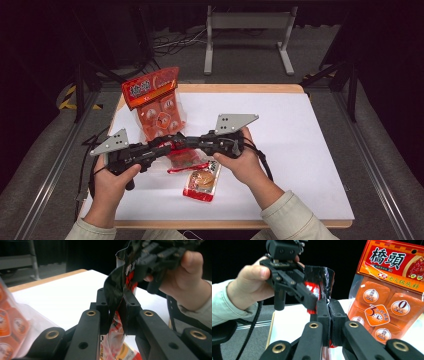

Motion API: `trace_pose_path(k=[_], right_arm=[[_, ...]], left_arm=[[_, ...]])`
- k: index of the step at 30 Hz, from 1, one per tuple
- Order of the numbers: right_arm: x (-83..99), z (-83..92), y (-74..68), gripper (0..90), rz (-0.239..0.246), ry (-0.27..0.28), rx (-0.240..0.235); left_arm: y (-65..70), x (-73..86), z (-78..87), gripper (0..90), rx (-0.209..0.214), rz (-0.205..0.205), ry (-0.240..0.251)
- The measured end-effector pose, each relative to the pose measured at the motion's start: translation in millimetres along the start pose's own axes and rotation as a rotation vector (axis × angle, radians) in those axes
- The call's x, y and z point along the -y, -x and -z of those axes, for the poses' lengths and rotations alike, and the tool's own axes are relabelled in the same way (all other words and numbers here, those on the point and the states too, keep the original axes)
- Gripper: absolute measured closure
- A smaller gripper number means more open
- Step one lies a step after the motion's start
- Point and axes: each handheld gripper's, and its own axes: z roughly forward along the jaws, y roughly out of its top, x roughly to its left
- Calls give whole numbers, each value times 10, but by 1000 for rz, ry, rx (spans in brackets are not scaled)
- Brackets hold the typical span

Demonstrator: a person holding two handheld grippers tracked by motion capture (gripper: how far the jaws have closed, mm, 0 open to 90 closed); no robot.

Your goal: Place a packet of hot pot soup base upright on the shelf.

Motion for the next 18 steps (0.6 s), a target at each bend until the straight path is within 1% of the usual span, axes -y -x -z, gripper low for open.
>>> trace_pose_path(k=[4,6,8,10,11,13,16,18], right_arm=[[10,-6,-11,890,2,-4,8],[16,-10,-19,890,5,-10,13],[21,-15,-25,890,13,-20,22],[26,-14,-29,888,20,-26,31],[26,-14,-29,888,20,-26,31],[33,4,-16,875,9,-24,36],[38,26,1,862,-1,-22,41],[36,34,2,847,3,-22,46]], left_arm=[[6,-27,13,799,-16,-4,18],[9,-38,14,812,-29,-21,18],[15,-50,11,831,-33,-39,13],[21,-65,9,865,-24,-55,3],[21,-65,9,871,-24,-55,3],[16,-84,14,880,-1,-72,6],[3,-97,11,887,19,-82,9],[-5,-103,9,888,33,-88,10]])
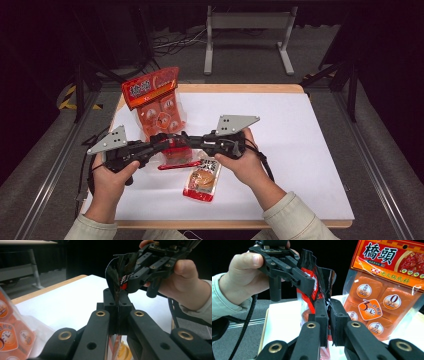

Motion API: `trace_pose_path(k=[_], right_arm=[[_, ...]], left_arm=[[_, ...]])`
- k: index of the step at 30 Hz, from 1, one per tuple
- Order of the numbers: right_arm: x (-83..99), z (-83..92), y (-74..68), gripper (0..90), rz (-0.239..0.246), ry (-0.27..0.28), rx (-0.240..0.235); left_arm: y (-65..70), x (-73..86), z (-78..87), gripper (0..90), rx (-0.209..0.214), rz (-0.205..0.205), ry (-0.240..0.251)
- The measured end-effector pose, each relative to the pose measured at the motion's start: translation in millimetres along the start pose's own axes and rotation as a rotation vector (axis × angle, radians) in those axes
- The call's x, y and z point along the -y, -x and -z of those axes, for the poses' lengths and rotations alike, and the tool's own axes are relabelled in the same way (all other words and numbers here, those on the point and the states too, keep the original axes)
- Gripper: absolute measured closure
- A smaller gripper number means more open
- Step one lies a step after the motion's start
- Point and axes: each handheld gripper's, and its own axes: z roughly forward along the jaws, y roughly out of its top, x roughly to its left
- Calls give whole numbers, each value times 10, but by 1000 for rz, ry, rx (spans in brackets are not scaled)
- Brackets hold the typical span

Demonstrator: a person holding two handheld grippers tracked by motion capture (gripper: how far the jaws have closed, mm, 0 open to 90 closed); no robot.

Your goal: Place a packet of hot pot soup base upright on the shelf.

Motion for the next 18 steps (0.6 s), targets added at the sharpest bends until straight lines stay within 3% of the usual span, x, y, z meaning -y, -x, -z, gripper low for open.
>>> trace_pose_path(k=[14,18], right_arm=[[1,157,36,637,-20,14,56],[16,237,45,629,-25,16,77]], left_arm=[[-113,-96,33,891,71,-30,1],[-174,-114,53,891,101,-26,-6]])
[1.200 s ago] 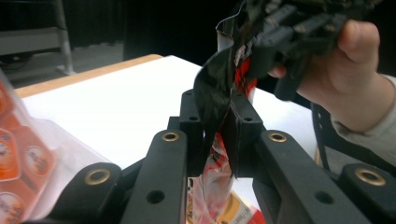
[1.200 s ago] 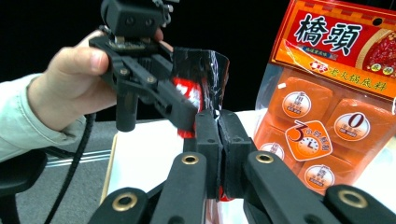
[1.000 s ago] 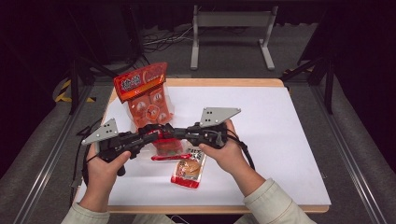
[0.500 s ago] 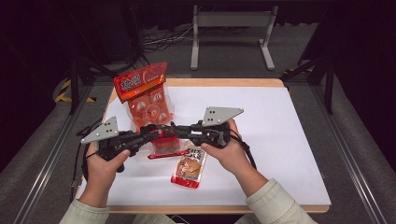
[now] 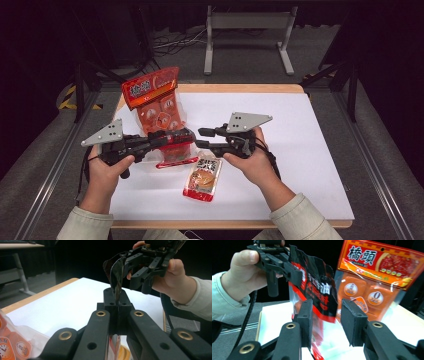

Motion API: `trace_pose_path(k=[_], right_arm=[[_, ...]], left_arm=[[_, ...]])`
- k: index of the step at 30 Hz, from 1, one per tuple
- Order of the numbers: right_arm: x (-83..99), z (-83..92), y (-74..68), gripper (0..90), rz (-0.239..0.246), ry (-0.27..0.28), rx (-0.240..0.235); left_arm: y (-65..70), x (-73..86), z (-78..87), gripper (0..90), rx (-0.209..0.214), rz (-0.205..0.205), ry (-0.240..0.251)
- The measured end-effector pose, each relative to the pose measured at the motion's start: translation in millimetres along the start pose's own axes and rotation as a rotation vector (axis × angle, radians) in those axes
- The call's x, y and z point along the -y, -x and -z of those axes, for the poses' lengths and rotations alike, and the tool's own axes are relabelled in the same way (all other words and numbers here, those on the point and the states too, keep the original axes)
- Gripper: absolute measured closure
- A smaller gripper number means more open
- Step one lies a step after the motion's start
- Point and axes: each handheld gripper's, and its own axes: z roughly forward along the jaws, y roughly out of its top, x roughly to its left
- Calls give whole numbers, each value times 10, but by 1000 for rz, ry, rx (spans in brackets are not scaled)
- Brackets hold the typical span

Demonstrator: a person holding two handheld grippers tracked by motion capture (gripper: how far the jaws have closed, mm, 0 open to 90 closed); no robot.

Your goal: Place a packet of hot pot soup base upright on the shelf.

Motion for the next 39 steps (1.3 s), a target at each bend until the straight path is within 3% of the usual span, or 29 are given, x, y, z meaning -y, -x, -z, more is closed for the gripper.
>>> trace_pose_path(k=[7,12,16,26,34,39], right_arm=[[42,185,67,619,-16,4,43],[67,360,140,620,-29,9,84],[100,451,180,621,-36,5,111],[166,538,224,626,-45,0,133],[183,578,232,628,-49,2,141],[191,586,234,629,-49,4,144]], left_arm=[[-97,-54,52,892,-2,-20,-18],[-199,-74,98,892,0,-4,1],[-265,-120,137,891,-9,-18,2],[-426,-160,203,891,-36,-32,21],[-566,-90,195,891,-77,-64,-17],[-588,-59,176,892,-111,-77,-48]])
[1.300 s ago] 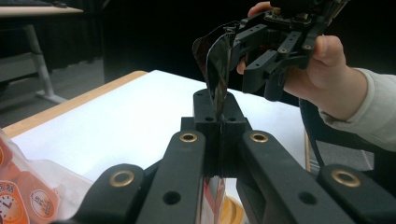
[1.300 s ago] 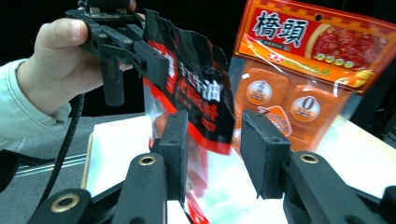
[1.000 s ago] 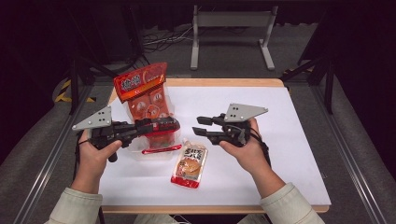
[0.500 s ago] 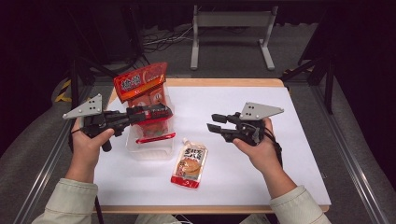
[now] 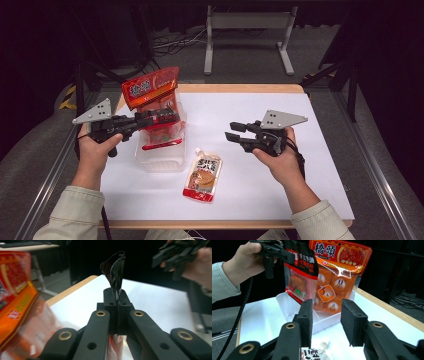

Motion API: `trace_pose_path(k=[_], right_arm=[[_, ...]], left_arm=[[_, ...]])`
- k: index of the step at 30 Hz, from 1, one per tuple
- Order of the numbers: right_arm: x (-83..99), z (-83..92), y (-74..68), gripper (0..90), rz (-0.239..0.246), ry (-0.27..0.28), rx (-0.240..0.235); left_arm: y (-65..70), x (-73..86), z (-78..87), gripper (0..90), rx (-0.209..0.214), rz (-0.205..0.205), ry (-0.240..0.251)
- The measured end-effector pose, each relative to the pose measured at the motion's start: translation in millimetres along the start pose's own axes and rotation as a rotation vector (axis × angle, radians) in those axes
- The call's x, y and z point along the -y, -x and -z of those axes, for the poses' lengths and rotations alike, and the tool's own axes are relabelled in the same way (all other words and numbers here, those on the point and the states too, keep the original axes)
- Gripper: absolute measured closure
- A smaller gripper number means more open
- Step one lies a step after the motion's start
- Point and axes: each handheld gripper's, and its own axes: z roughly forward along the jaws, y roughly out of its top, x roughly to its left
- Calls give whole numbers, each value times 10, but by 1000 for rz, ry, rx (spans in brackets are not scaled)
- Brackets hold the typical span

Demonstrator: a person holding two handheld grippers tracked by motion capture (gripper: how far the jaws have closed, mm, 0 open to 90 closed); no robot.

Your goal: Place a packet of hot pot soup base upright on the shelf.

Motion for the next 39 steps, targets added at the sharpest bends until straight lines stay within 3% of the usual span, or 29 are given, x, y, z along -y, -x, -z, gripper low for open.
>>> trace_pose_path(k=[8,20,26,29,34,39], right_arm=[[24,-4,-3,630,-5,-1,-2],[60,30,-3,641,-18,-8,4],[85,44,9,642,-29,-11,8],[96,41,4,642,-33,-12,5],[113,32,1,642,-36,-15,0],[120,28,2,641,-38,-15,0]], left_arm=[[-47,61,-51,891,7,-31,-16],[-124,140,-114,890,13,-42,-45],[-154,179,-145,890,24,-31,-45],[-175,202,-165,889,32,-45,-49],[-197,237,-172,889,39,-12,-34],[-213,256,-176,888,46,-14,-42]])
